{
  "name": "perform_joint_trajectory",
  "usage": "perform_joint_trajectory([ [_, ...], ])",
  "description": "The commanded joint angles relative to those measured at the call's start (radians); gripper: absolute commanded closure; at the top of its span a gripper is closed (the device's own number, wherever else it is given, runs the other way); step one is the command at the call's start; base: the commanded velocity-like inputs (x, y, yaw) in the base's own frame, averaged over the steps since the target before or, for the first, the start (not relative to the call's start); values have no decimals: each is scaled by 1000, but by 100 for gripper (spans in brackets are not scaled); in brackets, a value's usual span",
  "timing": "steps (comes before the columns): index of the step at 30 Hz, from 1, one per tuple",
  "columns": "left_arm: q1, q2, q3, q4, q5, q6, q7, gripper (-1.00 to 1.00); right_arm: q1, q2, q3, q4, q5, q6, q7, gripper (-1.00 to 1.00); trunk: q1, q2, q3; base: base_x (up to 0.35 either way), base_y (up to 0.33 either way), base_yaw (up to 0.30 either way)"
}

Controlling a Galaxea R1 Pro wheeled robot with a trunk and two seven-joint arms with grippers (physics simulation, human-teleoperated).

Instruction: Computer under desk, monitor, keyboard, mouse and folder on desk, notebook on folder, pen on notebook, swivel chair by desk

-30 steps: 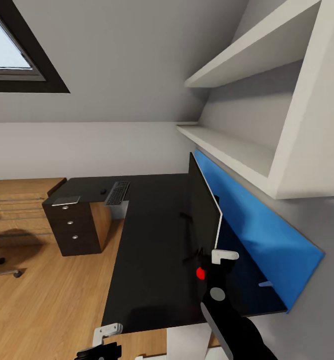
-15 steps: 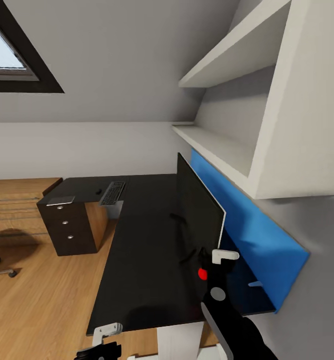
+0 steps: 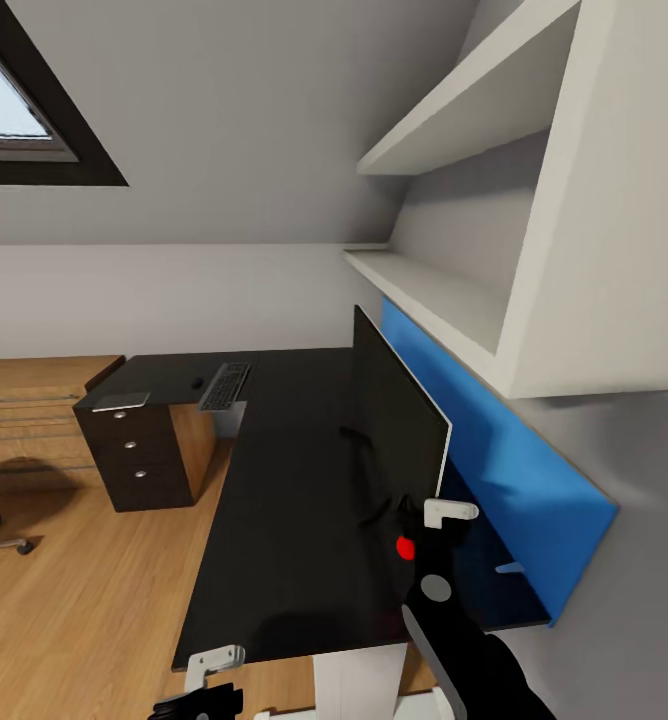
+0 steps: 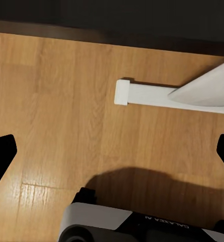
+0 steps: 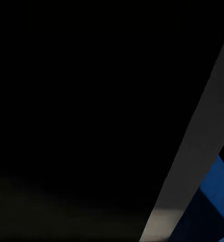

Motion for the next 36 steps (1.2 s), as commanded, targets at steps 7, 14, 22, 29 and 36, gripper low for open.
perform_joint_trajectory([
  [7, 0, 1, -1, -1, 11, 2, 9, -100, -1, -1, 3, -2, -7, 6, -7, -100, 0, -1, -1, -107, 0, 0],
  [14, -1, 2, -1, -1, 11, 2, 9, -100, -1, -1, 4, -1, -6, 6, -7, -100, 0, -1, -1, -307, 0, 0],
  [22, -1, 0, -1, -1, 11, 2, 10, -100, -1, -1, 5, -1, -6, 5, -7, -100, 0, -1, -1, -334, 0, 0],
  [29, 0, 0, 1, -1, 11, 2, 10, -100, -1, -1, 4, -1, -8, 5, -4, -100, 0, -1, -1, -336, 0, 0],
  [36, 0, 2, 3, 15, 12, 1, 9, -100, 0, -1, 4, 38, -17, 0, 0, -100, 0, -1, -1, -336, 23, 0],
])
